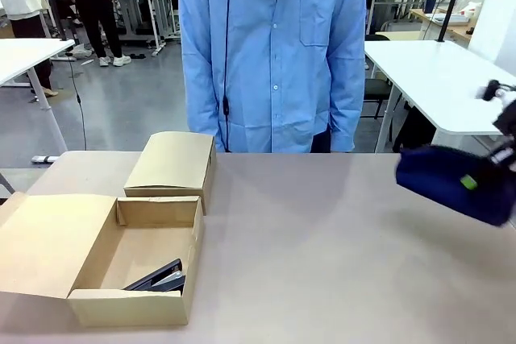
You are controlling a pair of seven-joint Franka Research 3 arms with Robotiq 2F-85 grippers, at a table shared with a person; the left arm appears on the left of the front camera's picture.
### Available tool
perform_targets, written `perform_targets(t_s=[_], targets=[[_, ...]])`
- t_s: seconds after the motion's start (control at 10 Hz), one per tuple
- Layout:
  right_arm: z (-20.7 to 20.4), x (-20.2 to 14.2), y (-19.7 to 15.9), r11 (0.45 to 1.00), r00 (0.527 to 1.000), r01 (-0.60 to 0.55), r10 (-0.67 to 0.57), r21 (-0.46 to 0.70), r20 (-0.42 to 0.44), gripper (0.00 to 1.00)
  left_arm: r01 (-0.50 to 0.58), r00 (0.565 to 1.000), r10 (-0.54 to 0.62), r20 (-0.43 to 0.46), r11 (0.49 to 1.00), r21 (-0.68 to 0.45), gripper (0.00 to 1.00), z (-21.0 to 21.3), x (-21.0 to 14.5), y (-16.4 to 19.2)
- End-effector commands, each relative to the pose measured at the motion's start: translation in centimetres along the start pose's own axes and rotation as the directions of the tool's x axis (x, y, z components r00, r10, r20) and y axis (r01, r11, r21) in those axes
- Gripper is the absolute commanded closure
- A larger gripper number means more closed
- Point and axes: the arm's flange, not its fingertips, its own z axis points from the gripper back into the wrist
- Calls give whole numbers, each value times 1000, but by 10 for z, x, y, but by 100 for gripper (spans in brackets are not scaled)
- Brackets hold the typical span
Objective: Place items inside the box.
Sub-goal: Pick up a Pencil pouch or Stapler and place it inside the Mailer Box closest to the robot.
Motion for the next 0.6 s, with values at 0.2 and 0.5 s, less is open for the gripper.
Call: perform_targets(t_s=[0.2,0.5], targets=[[0,0,0,1000,1000,0,0,0,0,100,17,1000,-16,18,1000,-23,0,-2,-3,0],[28,-10,20,905,896,424,-422,-19,-140,93,17,1000,-16,18,1000,-23,0,-2,-3,0]])
